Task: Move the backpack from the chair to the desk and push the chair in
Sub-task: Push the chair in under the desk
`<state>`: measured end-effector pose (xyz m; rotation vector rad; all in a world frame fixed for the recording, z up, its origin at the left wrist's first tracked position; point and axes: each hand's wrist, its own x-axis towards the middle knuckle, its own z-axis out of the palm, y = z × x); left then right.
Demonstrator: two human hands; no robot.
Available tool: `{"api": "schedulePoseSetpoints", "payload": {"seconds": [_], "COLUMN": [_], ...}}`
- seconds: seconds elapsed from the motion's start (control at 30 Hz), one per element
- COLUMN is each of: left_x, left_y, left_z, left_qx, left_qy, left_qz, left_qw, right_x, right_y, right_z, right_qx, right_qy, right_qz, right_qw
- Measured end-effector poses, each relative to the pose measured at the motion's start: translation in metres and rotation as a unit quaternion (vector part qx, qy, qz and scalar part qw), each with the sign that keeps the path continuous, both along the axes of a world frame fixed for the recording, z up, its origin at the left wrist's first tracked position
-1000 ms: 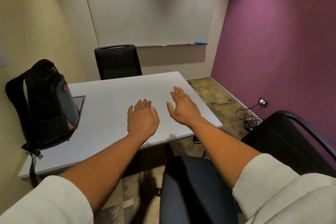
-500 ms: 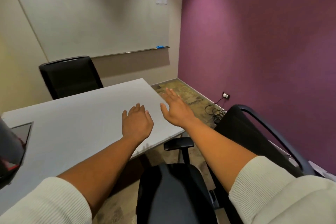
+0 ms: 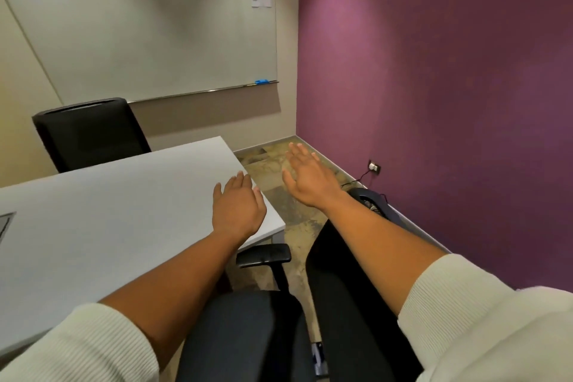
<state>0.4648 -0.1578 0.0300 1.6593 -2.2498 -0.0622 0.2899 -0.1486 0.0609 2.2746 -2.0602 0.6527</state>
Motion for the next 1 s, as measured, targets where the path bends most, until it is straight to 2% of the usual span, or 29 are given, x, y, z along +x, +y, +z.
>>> {"api": "schedulePoseSetpoints", "payload": {"seconds": [0.2,0.43,0.77,1.0], "left_x": [-0.063,-0.108,-0.163,-0.162], "left_y": [0.026,0.042,-0.022,-0.066], "left_z": [0.003,-0.005,-0.023,-0.042], "left_qx": [-0.002,0.011,0.041,0.053], "left_qy": [0.027,-0.011,-0.016,0.0], "left_qz": [0.084,0.125,0.128,0.169], "left_qw": [0.996,0.992,0.991,0.984], "right_x": [-0.073,-0.129,-0.163,-0.147], "right_y": [0.008,0.016,-0.039,-0.094], "right_z": [-0.001,-0.008,-0.041,-0.068], "right_qx": [0.017,0.016,0.042,0.081], "right_qy": [0.006,-0.03,-0.035,-0.024], "right_qz": [0.062,0.114,0.153,0.206], "right_qw": [0.998,0.993,0.987,0.975]}}
